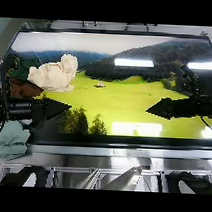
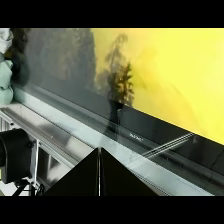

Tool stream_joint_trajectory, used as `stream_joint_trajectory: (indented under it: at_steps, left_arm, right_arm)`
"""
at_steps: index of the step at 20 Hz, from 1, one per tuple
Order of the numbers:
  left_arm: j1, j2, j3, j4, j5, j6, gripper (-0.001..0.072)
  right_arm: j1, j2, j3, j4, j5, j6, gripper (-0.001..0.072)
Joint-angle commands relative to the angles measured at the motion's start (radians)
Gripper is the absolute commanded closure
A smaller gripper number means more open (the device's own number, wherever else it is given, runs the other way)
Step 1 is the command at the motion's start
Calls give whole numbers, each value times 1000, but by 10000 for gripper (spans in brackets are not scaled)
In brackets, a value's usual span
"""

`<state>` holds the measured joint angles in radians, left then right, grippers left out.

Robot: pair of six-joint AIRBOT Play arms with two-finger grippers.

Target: Fold the shirts.

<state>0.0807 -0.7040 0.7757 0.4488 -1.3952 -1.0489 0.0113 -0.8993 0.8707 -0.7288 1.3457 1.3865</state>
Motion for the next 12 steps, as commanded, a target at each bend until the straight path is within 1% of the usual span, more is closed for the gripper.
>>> stream_joint_trajectory:
  at_steps: [1, 3, 7, 8, 9, 10, 11, 12]
  left_arm:
    - [1, 0, 0, 0, 0, 1, 695]
    - [1, 0, 0, 0, 5, 1, 696]
    - [1, -1, 0, 20, 124, 1, 697]
    - [2, -1, 7, 90, 198, 1, 698]
    - [3, -2, 27, 217, 293, -8, 698]
    - [17, -6, 58, 377, 396, -62, 697]
    - [41, -25, 98, 497, 462, -111, 694]
    - [79, -61, 149, 583, 489, -136, 592]
  right_arm:
    - [1, -1, -1, 0, 1, 0, 692]
    - [1, -1, -1, 5, -33, 0, 693]
    - [3, -2, -1, 16, -78, 0, 692]
    - [3, -5, -1, 19, -94, 0, 692]
    - [2, -7, -1, 18, -117, 0, 692]
    - [1, -10, -1, 18, -149, 0, 691]
    - [1, -17, -1, 18, -180, 0, 691]
    - [1, -27, -1, 19, -201, 0, 692]
